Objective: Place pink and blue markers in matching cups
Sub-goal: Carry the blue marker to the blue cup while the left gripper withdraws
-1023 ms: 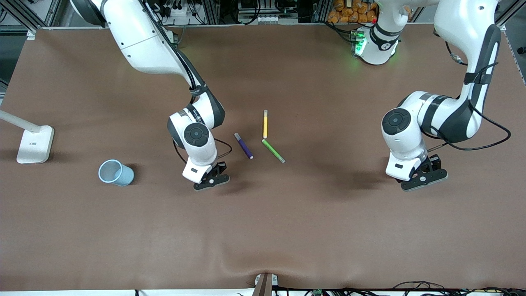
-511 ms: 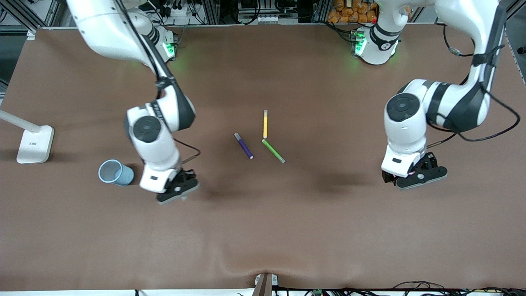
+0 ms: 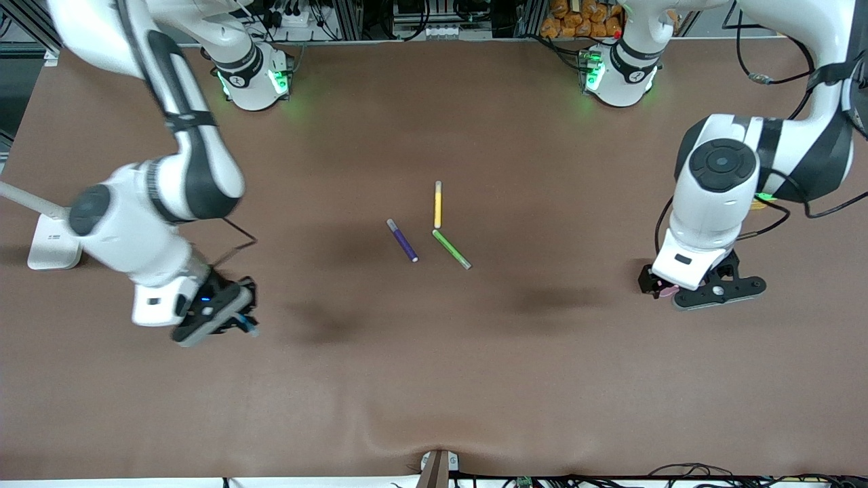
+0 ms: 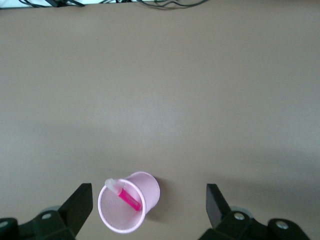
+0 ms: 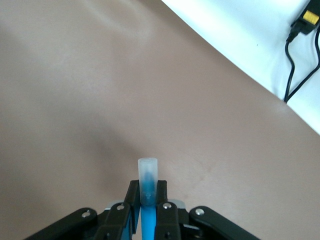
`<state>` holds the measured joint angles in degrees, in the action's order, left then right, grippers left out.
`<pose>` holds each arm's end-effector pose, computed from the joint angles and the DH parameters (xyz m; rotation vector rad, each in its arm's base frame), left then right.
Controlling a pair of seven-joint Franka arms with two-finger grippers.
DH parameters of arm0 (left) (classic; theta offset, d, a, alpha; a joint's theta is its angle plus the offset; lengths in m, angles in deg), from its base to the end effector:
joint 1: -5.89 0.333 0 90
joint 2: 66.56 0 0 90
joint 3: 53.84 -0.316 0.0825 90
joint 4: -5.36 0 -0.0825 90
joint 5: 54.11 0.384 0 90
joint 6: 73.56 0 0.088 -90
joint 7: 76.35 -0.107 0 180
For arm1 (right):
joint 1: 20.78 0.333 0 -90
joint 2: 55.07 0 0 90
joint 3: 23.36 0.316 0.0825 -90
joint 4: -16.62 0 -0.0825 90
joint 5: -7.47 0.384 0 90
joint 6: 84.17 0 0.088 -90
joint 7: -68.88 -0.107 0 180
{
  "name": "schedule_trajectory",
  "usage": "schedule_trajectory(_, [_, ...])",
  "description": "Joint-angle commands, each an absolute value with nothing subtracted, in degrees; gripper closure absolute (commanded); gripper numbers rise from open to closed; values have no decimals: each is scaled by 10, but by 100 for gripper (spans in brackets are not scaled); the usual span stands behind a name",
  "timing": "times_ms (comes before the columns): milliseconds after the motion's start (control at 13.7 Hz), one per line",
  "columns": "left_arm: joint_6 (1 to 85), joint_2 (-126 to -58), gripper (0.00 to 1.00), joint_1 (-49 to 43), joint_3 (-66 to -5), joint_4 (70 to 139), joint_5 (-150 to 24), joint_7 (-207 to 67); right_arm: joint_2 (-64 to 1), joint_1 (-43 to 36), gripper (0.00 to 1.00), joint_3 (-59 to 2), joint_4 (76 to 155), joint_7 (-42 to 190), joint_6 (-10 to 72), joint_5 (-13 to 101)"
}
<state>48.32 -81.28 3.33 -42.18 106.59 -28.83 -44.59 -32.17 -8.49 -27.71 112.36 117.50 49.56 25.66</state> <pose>0.6285 -0.1301 0.4325 -2.8532 -0.1444 -0.3364 0.6805 0.1063 0.4012 -2.7400 -1.1704 -0.4916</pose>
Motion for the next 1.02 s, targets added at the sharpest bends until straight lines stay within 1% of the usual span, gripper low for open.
schedule_trajectory(0, [431, -787, 0, 51, -418, 1043, -367, -528, -348, -136, 100, -264, 1141, 1321, 457, 340])
schedule_trajectory(146, [375, -782, 0, 54, -428, 1009, -425, -592, -350, -168, 100, -265, 1142, 1441, 422, 411])
schedule_trajectory(365, [278, -748, 0, 55, -433, 971, -474, -621, -349, -217, 100, -266, 1143, 1560, 356, 467])
schedule_trajectory(511, [224, -711, 0, 57, -437, 970, -514, -644, -347, -247, 100, -266, 1144, 1630, 315, 493])
schedule_trajectory(731, [151, -659, 0, 57, -471, 974, -555, -732, -344, -277, 100, -266, 1154, 1708, 262, 532])
schedule_trajectory(804, [141, -642, 0, 58, -481, 977, -555, -741, -344, -285, 100, -266, 1166, 1728, 247, 549])
schedule_trajectory(950, [130, -628, 0, 58, -484, 975, -553, -742, -343, -292, 100, -267, 1185, 1750, 219, 575])
